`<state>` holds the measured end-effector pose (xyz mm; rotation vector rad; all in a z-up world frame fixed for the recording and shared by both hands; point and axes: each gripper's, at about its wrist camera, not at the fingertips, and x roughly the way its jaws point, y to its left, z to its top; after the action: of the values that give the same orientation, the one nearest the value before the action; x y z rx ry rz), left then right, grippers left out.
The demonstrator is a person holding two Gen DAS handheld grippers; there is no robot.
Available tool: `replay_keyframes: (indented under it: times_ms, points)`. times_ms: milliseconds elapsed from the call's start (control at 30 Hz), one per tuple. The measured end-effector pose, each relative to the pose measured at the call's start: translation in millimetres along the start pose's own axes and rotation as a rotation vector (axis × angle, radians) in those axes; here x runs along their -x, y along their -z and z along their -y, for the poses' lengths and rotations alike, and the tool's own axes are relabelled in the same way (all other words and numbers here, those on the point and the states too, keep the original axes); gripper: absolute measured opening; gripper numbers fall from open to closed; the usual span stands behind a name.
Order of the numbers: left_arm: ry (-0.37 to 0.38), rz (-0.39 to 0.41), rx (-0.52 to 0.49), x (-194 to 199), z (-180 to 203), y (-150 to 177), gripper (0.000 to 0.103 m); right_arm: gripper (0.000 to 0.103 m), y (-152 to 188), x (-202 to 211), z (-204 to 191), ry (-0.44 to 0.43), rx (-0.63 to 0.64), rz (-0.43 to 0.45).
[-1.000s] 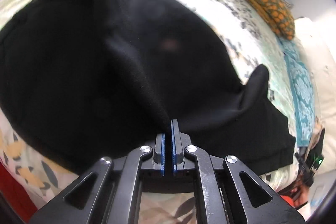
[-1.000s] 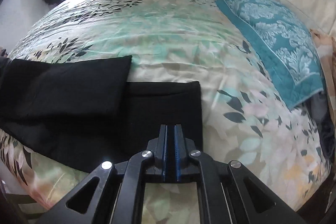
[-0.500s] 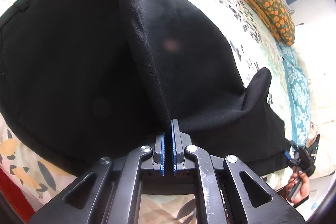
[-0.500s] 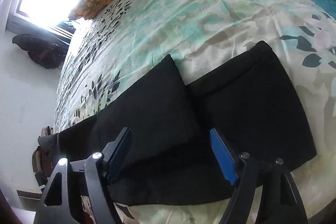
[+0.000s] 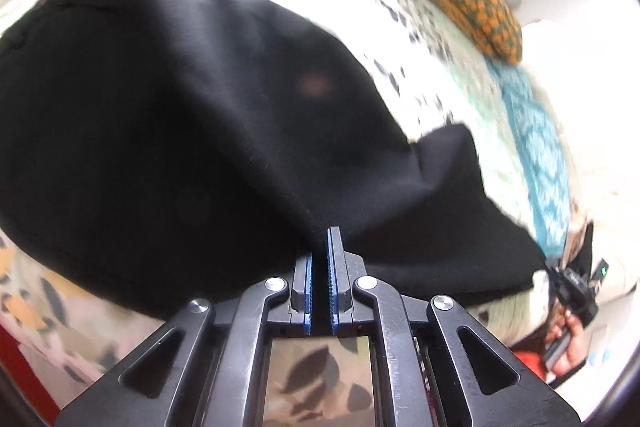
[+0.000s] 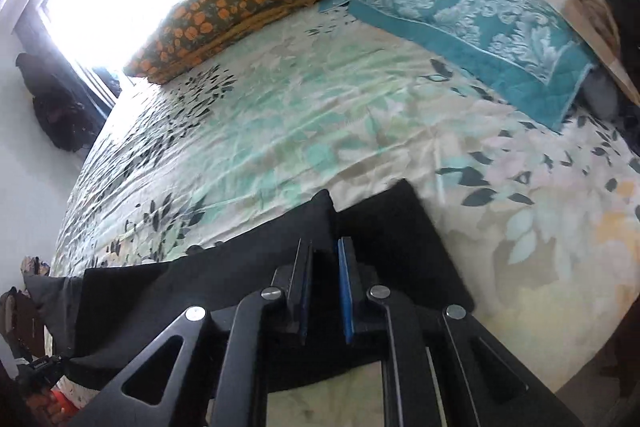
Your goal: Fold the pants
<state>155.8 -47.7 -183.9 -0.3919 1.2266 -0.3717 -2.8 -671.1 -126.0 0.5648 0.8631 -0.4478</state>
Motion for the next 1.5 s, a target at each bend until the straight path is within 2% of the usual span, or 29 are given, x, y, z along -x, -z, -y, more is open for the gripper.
replay_keyframes:
  times_ms: [100, 167, 300, 367, 400, 533, 600, 733, 767, 800, 833, 867, 900, 967, 1000, 1067, 1133, 1200, 1233, 1267, 1300, 1333, 1367, 1400, 1433, 1500]
  points:
    - [-0.012, -0.073, -0.011, -14, 6, 17, 0.005, 0.012, 11, -16, 30, 0.059, -0.072, -0.062]
    - [-0.003, -0.093, -0.03, -16, 13, 23, 0.005, 0.012, 15, -21, 44, 0.086, -0.115, -0.086]
    - [0.035, -0.083, -0.053, -12, 30, 20, 0.005, 0.012, 2, 3, 43, 0.088, -0.095, 0.012]
    - [0.021, -0.09, -0.074, -16, 36, 22, 0.005, 0.012, -7, 18, 37, 0.101, -0.041, 0.065]
    - [0.013, -0.105, -0.077, -21, 36, 24, 0.005, 0.012, -8, 20, 38, 0.114, -0.045, 0.063]
    - [0.013, -0.126, -0.07, -28, 38, 26, 0.006, 0.012, 14, -5, 69, 0.207, -0.141, -0.112]
    - [0.01, -0.125, -0.081, -26, 39, 26, 0.006, 0.012, 19, -5, 78, 0.195, -0.187, -0.124]
    - [-0.008, -0.149, -0.107, -27, 44, 27, 0.013, 0.016, 20, -9, 75, 0.205, -0.157, -0.142]
    - [-0.016, -0.166, -0.118, -24, 48, 29, 0.019, 0.021, 20, -8, 77, 0.204, -0.172, -0.135]
    - [-0.026, -0.191, -0.134, -16, 50, 32, 0.025, 0.041, 19, -4, 81, 0.209, -0.194, -0.124]
    - [-0.036, -0.212, -0.144, -11, 45, 33, 0.041, 0.078, 20, -1, 84, 0.216, -0.217, -0.113]
    - [-0.045, -0.225, -0.154, -2, 45, 38, 0.052, 0.095, 20, 4, 87, 0.224, -0.244, -0.097]
    - [-0.038, -0.215, -0.174, 13, 45, 44, 0.054, 0.103, 20, 14, 90, 0.24, -0.271, -0.061]
    - [-0.034, -0.15, -0.213, 41, 45, 48, 0.057, 0.103, 20, 41, 87, 0.298, -0.286, 0.049]
    - [-0.042, -0.089, -0.224, 57, 44, 43, 0.06, 0.103, 19, 55, 80, 0.317, -0.266, 0.096]
    - [-0.07, 0.055, -0.216, 80, 34, 19, 0.073, 0.103, 19, 75, 52, 0.309, -0.166, 0.152]
    - [-0.127, 0.178, -0.239, 89, 22, -15, 0.074, 0.103, 23, 80, 8, 0.248, -0.036, 0.15]
    - [-0.232, 0.28, -0.296, 81, 6, -50, 0.074, 0.103, 31, 69, -43, 0.159, 0.072, 0.101]
    - [-0.284, 0.285, -0.327, 70, -3, -63, 0.074, 0.103, 38, 60, -69, 0.115, 0.121, 0.071]
    - [-0.341, 0.253, -0.346, 55, -15, -74, 0.073, 0.103, 46, 49, -98, 0.066, 0.174, 0.041]
    - [-0.404, 0.171, -0.325, 38, -36, -84, 0.071, 0.103, 57, 38, -129, 0.016, 0.225, 0.014]
    - [-0.43, 0.069, -0.269, 24, -56, -87, 0.064, 0.103, 69, 26, -162, -0.034, 0.281, -0.016]
    - [-0.413, 0.013, -0.224, 20, -71, -83, 0.061, 0.103, 81, 16, -187, -0.07, 0.326, -0.044]
    - [-0.38, 0.019, -0.222, 29, -79, -74, 0.063, 0.103, 98, 6, -211, -0.106, 0.37, -0.078]
    - [-0.385, 0.022, -0.26, 38, -78, -64, 0.064, 0.103, 116, -5, -237, -0.146, 0.421, -0.128]
    - [-0.41, -0.023, -0.336, 52, -77, -47, 0.064, 0.103, 150, -19, -262, -0.167, 0.506, -0.19]
